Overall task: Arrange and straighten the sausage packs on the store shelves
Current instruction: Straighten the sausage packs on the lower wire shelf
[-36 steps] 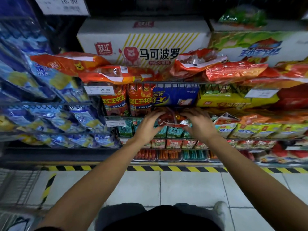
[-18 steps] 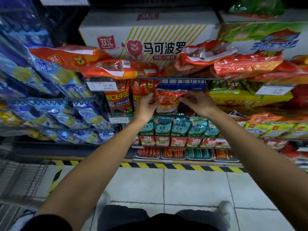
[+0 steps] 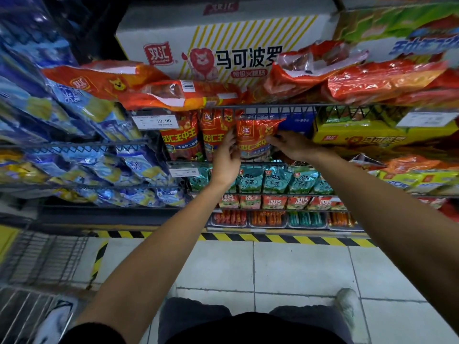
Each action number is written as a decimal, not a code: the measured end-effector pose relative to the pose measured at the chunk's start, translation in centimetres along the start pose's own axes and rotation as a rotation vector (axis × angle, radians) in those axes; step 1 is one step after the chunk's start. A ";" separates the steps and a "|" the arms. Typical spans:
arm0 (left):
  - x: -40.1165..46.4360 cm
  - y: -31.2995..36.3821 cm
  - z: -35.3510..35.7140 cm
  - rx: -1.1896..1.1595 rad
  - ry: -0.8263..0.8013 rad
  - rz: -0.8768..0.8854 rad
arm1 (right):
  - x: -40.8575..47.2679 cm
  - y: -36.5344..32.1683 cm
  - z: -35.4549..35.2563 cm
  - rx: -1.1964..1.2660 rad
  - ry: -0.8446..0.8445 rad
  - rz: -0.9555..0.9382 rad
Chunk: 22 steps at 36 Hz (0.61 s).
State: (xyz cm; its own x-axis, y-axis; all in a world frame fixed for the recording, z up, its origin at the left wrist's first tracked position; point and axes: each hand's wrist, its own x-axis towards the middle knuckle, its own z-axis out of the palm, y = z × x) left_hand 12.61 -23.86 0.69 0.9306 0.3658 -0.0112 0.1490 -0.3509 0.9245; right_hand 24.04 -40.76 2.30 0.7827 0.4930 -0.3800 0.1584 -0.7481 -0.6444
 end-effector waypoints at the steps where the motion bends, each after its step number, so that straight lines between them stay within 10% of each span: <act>1: -0.3 -0.3 0.2 -0.011 0.033 -0.009 | 0.2 0.1 0.1 -0.001 0.002 0.000; 22: 0.9 0.4 0.1 -0.031 -0.112 -0.134 | 1.1 -0.3 -0.2 -0.077 0.161 -0.021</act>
State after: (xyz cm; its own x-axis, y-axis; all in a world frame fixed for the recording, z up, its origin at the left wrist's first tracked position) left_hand 13.51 -23.81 1.04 0.9350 0.3083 -0.1755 0.2650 -0.2780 0.9233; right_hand 24.97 -40.09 2.29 0.8638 0.4364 -0.2518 0.2167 -0.7729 -0.5964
